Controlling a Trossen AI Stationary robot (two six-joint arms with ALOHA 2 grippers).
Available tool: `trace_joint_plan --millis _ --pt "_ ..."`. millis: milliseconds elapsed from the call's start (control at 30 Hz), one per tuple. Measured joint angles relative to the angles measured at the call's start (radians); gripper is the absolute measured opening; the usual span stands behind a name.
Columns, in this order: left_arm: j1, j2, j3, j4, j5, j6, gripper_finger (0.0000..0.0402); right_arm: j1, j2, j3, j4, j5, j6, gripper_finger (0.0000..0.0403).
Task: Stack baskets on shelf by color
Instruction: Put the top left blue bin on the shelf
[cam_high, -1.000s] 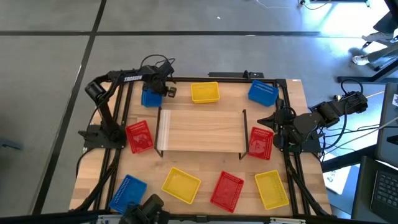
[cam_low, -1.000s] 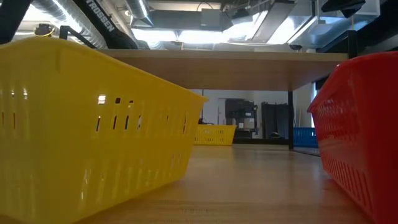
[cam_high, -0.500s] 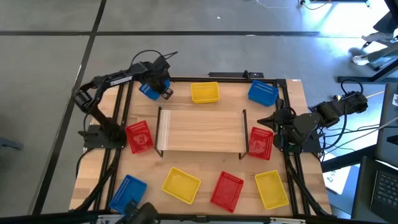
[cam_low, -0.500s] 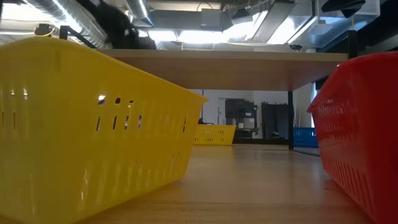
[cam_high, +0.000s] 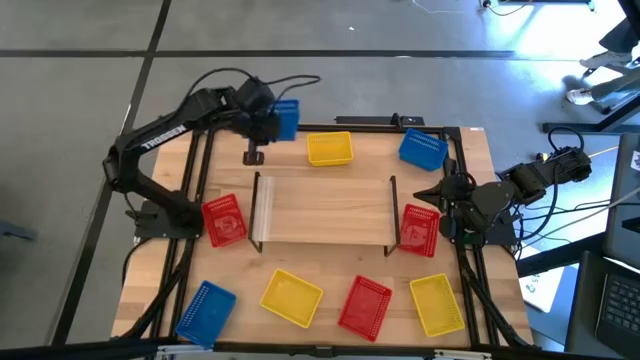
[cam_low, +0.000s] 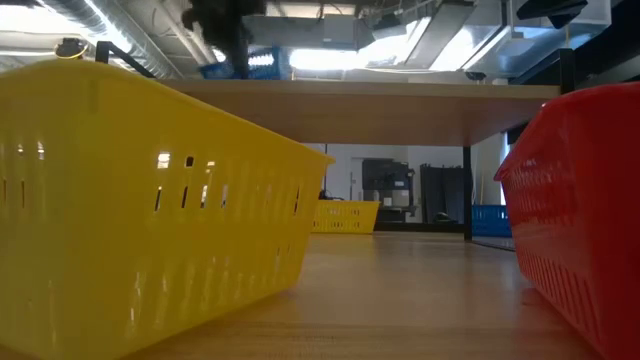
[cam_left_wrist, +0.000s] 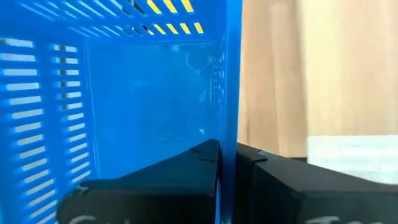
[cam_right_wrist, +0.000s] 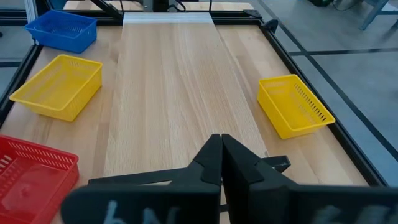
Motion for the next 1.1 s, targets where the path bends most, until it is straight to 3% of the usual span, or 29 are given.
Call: trace_joint_plan --millis 300,500,767,1100 --pt "-0.2 0.001 0.056 -0.113 0.056 0.293 0.0 0.0 0.0 0.0 0.0 0.0 -0.052 0.0" --pt "-0.319 0.011 0.056 -0.177 0.128 0.38 0.0 0.0 0.0 0.0 0.0 0.001 -0.054 0.0" --pt "-0.395 0.031 0.055 -0.228 0.132 0.593 0.0 0.0 0.0 0.0 0.0 0.001 -0.054 0.0" --pt "-0.453 0.036 -0.119 -0.246 0.083 0.725 0.0 0.0 0.0 0.0 0.0 0.0 -0.099 0.0"
